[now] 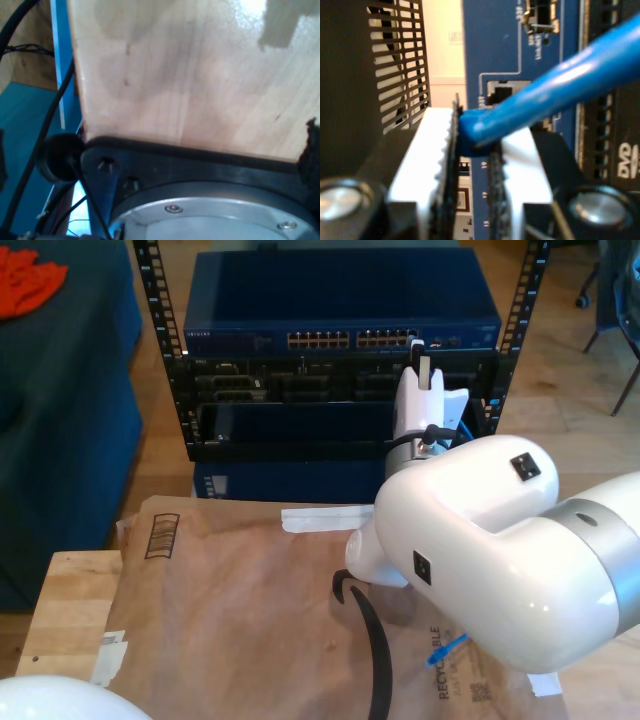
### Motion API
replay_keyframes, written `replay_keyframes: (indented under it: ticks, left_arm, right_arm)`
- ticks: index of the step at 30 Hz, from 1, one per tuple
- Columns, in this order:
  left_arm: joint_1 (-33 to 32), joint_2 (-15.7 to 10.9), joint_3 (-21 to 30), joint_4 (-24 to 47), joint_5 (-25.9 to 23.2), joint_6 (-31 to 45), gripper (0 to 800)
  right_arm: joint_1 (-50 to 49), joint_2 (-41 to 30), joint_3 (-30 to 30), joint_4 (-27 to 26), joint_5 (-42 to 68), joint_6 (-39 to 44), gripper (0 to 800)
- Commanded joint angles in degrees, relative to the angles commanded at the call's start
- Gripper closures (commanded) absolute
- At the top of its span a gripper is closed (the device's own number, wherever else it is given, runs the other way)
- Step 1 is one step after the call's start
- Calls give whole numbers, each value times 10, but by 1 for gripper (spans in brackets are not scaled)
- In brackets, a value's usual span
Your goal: Grab the cable and plug it in
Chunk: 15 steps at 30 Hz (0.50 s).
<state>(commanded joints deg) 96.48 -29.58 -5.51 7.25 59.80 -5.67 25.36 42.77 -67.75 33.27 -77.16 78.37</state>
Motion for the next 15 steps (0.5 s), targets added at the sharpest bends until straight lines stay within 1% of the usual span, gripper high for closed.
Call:
replay_keyframes:
  ticks: [15]
  left_arm:
    - [0,0,0,0,0,0,0]
  right_arm:
    - [-2,6,-6,-1,-1,-1,800]
